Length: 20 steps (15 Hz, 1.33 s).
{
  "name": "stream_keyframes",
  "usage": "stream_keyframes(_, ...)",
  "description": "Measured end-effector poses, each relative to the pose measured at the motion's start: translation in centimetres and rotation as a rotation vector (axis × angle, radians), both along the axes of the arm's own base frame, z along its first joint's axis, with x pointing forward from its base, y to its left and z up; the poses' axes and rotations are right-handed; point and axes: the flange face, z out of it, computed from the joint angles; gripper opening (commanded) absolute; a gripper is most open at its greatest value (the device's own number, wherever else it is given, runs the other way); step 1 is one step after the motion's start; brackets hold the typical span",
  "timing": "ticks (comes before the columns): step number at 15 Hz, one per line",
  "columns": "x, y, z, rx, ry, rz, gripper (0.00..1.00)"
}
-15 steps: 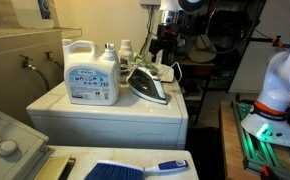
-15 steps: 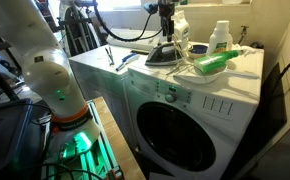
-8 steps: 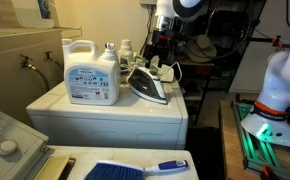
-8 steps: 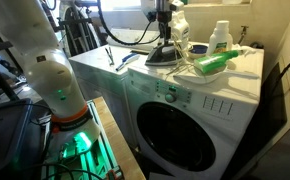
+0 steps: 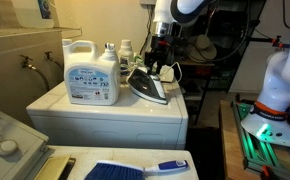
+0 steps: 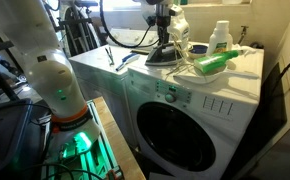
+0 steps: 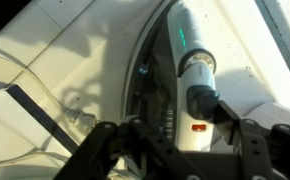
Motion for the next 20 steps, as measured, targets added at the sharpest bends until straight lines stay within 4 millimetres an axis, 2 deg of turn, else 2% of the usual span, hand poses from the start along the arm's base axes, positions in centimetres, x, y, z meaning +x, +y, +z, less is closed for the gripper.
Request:
stream_keyframes(3, 0.0, 0.2, 0.0, 0.001, -0.002, 0.018, 0.16)
stream_keyframes(11, 0.0, -0.1, 0.1, 0.016, -0.006, 0.060, 0.16)
stream_keyframes(20, -1.1, -2.2, 0.3, 0.036, 0.141, 0.366, 0.16)
